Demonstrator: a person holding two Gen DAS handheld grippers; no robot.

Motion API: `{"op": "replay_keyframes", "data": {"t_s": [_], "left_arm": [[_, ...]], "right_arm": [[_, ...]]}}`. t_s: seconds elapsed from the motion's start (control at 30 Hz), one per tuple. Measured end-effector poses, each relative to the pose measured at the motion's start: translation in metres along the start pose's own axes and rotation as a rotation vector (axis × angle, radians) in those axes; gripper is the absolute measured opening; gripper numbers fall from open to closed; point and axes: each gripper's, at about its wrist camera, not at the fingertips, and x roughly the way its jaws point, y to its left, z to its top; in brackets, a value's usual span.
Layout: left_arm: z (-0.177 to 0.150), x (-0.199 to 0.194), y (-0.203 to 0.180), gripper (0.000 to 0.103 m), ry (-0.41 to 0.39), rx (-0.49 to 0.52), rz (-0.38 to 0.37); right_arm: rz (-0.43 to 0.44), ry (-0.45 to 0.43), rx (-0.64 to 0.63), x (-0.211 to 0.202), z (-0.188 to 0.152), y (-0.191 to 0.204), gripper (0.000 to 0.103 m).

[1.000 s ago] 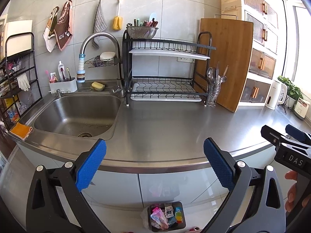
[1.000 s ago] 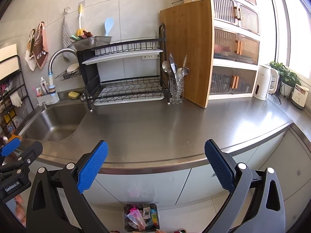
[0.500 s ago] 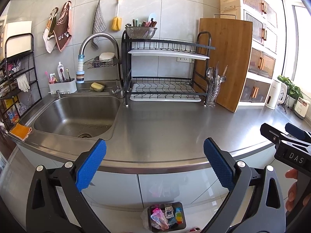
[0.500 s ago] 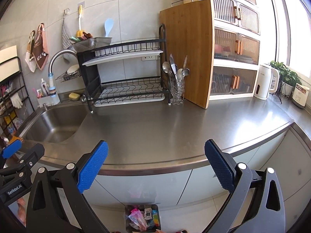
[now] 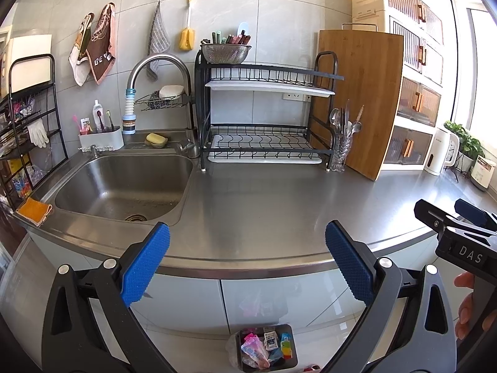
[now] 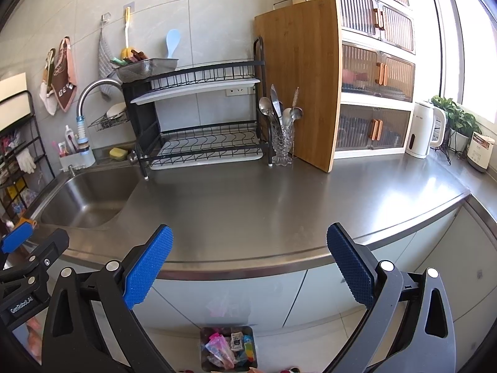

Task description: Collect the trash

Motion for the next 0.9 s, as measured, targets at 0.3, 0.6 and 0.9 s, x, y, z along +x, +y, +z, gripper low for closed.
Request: {"op": "replay_keyframes", "data": {"t_s": [0.3, 0.6, 0.9], "left_arm": [[0.003, 0.0004, 0.001, 0.095, -0.006, -0.005, 0.01], [0.0013, 0.0019, 0.0038, 0.095, -0.01, -0.009, 0.053], [0.0017, 0.003, 0.0046, 0.095, -0.002, -0.011, 0.01]], "right_arm": [[0.002, 0.003, 0.003, 0.0014, 0.0002, -0.0002, 0.1], [-0.001, 0.008, -0.005, 0.0041, 0.0007, 0.0015, 0.1], [0.004, 0.02, -0.018, 0.0054, 0.0007, 0.0047, 0.1]]}}
